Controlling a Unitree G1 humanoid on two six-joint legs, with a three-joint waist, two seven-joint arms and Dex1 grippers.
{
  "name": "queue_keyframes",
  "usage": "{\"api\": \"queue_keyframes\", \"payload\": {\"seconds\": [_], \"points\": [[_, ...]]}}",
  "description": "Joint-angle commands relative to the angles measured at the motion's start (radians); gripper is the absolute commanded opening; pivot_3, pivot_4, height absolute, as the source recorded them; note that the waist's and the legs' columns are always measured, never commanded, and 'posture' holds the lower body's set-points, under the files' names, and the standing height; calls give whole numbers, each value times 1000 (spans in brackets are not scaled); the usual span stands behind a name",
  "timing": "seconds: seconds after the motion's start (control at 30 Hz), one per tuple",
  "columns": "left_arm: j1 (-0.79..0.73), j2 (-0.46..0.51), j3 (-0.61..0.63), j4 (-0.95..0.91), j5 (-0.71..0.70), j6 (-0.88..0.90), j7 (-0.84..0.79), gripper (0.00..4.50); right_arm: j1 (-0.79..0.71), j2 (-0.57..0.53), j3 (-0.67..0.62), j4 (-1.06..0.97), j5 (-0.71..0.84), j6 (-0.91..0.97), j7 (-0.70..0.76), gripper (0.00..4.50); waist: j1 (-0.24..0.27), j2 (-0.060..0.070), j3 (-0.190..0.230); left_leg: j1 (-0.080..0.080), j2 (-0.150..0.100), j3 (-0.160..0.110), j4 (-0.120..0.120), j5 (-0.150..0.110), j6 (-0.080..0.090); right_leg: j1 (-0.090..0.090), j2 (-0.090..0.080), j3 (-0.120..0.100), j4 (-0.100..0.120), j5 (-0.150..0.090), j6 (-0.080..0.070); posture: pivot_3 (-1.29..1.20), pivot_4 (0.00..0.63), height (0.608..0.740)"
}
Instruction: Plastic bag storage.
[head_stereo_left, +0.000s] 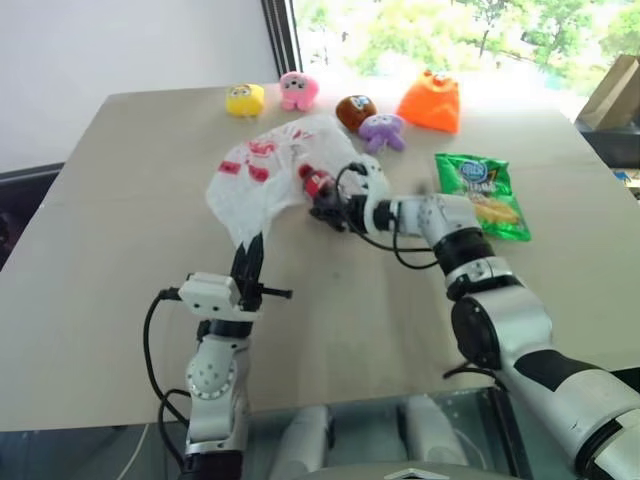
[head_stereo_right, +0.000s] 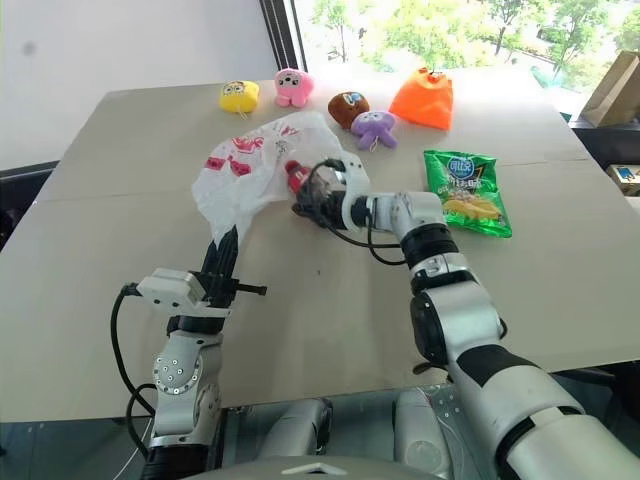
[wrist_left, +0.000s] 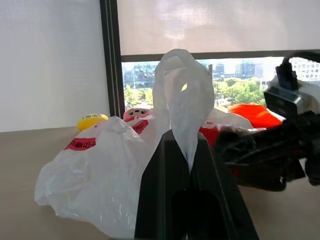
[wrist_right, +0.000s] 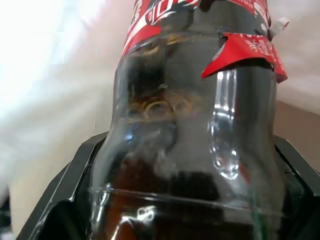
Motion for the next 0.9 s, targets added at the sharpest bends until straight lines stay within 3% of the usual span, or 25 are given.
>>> {"api": "queue_keyframes", "payload": {"seconds": [0.03,0.27,0.43,0.57,0.63,0.67,0.77,0.9], "points": [[8,10,-30,-25,-20,-23,-38,0,-28,29,6,-69,21,18,14,3182,-7,0,0,0,0,0,0,0,0,0,0,0,1,0,0,0,150,740],[144,134,-151,-87,-63,-24,-241,0,-119,82,-55,63,22,-97,-28,3182,-11,1,0,0,1,1,-1,0,0,-2,1,2,2,0,0,0,150,740],[244,218,-146,-123,-95,-20,-317,0,-140,107,-50,119,-2,-194,-9,3182,-6,1,1,0,1,1,-1,-2,4,-3,1,2,1,0,0,0,150,740],[259,231,-122,-121,-110,-29,-324,0,-143,134,-45,156,-23,-266,-11,3182,-7,1,1,0,1,1,-1,-2,4,-3,1,1,1,0,0,0,150,740],[252,230,-118,-123,-114,-23,-325,0,-150,148,-48,181,-34,-304,-22,4214,-8,2,1,0,1,1,-1,-2,4,-3,1,1,2,0,0,0,150,740],[247,230,-118,-122,-114,-21,-325,0,-151,158,-44,191,-47,-352,-28,4477,-9,2,1,0,1,1,-1,-2,4,-3,1,1,2,0,0,0,150,740],[224,228,-117,-109,-112,-16,-324,0,-156,207,-46,185,-57,-479,-44,4477,-9,2,1,0,1,2,-1,-2,4,-3,1,2,2,0,0,0,150,740],[211,224,-116,-99,-113,-17,-322,0,-136,233,-31,134,-40,-487,-17,4477,-9,2,1,0,1,1,-1,-2,4,-3,1,1,2,0,0,0,150,740]]}}
